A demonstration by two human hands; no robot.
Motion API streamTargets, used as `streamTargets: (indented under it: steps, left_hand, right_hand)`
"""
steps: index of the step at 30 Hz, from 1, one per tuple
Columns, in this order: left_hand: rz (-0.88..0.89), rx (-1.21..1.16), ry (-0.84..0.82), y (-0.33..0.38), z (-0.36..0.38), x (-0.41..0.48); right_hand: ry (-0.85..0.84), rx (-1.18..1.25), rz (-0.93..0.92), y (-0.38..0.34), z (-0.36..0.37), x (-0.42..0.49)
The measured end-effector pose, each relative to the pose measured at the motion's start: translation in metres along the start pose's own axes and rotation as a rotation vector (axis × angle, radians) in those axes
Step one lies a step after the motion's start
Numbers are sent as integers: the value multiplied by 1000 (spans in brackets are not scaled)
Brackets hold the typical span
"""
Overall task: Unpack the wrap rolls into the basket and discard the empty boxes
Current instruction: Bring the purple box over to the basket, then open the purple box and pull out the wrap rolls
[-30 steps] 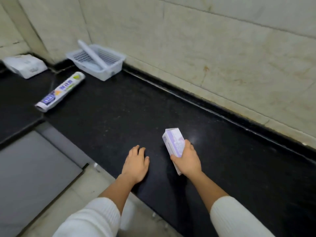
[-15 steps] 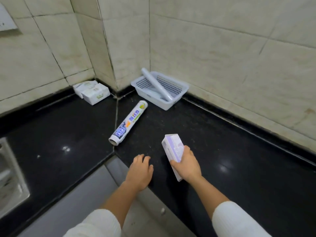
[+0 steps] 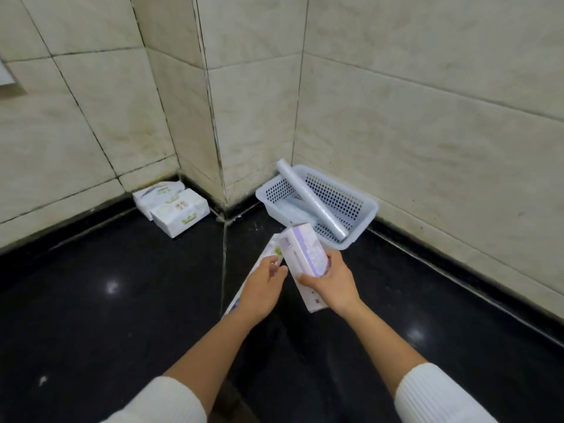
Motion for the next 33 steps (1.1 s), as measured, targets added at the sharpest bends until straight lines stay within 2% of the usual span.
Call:
streamTargets:
  steps: [3, 6, 9, 12, 16, 18, 22, 26, 30, 33]
  left_hand:
    - [-37, -310, -30, 28, -14, 25]
    - [6, -437, -77, 51, -29, 44]
    - [63, -375, -129, 60, -38, 58]
    - [84, -322, -114, 57, -47, 67]
    - [110, -278, -114, 55, -62, 76]
    - [133, -223, -130, 58, -70, 78]
    - [193, -177, -224, 75, -80, 79]
    - [260, -146, -307, 92, -77, 81]
    - [317, -56, -326, 102, -75, 80]
    - [348, 1, -321, 103, -77, 76]
  right_hand:
    - [-51, 161, 16, -18, 6, 26]
    - [-123, 251, -1, -33, 10, 39]
    - [-92, 210, -50, -47, 14, 41]
    - [-40, 19, -136, -62, 20, 35]
    - [-127, -81, -243, -78, 14, 34]
    - [-170, -47, -256, -83, 2, 39]
    - [-85, 108, -193, -106, -32, 54]
    - [-64, 123, -266, -136, -50, 60]
    - [26, 113, -345, -150, -48, 61]
    - [172, 136, -318, -149, -51, 62]
Point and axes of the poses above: each hand's wrist, its own x-axis towards the middle knuckle, its own z-axis out of the palm, y = z × x, the point moved 3 cm from there along x, towards the middle knuckle, and after that the axes turned 14 degrees about -x, right-handed, at the moved point
